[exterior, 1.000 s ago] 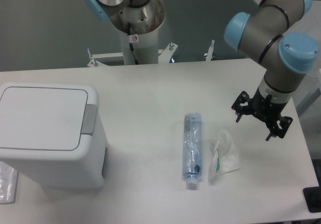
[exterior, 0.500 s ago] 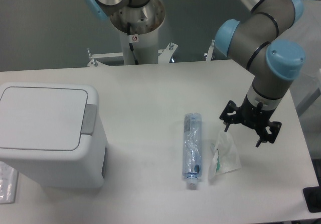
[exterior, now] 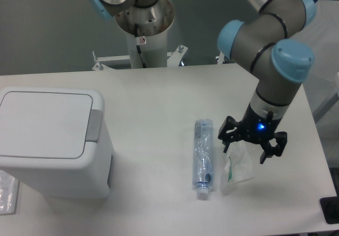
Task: Open the trash can
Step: 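Move the gripper over the bottle toward the trash can lid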
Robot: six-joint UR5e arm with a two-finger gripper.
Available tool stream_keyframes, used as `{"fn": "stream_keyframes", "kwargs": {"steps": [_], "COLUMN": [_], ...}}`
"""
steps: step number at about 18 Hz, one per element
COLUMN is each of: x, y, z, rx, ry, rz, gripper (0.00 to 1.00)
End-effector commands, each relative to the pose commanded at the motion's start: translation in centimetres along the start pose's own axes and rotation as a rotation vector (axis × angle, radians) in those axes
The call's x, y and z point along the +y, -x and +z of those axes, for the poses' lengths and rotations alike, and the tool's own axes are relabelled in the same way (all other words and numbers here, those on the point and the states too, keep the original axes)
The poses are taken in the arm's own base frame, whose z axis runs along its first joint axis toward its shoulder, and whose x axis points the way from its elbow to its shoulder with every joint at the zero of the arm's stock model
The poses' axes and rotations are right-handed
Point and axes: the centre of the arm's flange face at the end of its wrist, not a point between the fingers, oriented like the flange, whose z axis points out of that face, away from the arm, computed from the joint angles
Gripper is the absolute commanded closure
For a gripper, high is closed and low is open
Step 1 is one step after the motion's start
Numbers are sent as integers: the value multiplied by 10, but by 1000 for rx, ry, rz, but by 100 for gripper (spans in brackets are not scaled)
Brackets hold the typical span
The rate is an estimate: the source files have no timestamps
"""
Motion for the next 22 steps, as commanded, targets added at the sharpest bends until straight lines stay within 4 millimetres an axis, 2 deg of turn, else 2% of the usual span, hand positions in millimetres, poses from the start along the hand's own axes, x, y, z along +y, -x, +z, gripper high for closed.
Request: {"fn": "stream_keyframes", "kwargs": {"steps": [5,7,9,12,15,22], "x": [-38,-51,-55,-59,-58,-60], "y": [-66,-95,-106,-126,-138,-170], "z": [-33,-30,-29,-48,-41,-45], "rx": [63,98,130,142,151,168], "ry": [-115,-127,-143,-169,-148,-141], "rz": [-56,-31,-29,-64,-99,-132], "gripper": [0,0,0,0,0,0]}}
